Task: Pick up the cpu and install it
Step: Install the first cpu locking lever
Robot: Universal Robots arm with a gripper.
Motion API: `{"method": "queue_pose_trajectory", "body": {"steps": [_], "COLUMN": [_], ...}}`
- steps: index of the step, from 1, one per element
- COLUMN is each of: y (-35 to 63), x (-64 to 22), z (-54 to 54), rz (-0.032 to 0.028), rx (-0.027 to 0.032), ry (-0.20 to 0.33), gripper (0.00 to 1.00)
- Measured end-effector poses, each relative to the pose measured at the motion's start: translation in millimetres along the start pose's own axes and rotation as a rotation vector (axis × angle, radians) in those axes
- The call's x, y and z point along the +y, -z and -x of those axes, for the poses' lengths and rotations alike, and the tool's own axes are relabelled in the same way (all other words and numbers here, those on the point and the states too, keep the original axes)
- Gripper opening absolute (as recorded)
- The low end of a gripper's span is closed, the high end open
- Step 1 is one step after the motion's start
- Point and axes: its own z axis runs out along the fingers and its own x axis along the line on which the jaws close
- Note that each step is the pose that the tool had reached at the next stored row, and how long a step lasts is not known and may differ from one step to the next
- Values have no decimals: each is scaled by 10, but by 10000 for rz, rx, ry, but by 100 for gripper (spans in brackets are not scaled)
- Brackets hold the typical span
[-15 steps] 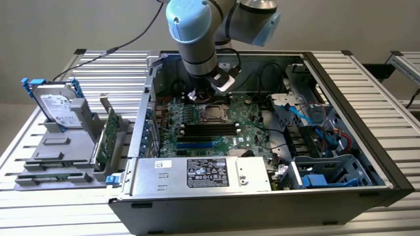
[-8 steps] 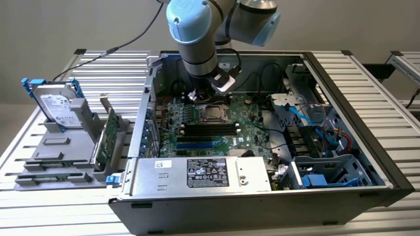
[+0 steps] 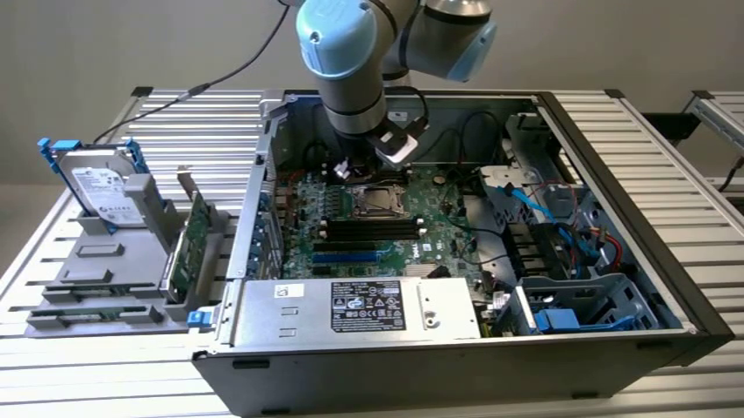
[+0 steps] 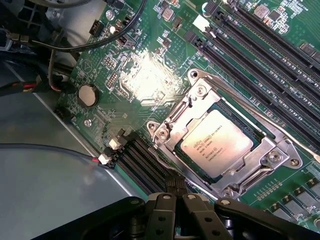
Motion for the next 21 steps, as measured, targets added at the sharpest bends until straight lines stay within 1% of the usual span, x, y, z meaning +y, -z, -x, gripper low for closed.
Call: {"method": "queue_pose_trajectory", "body": {"steps": [21], "y": [-9], "x": [52], "z": [-34], "rz": [0], "rx": [1], "ry": [0], "gripper": [11]}}
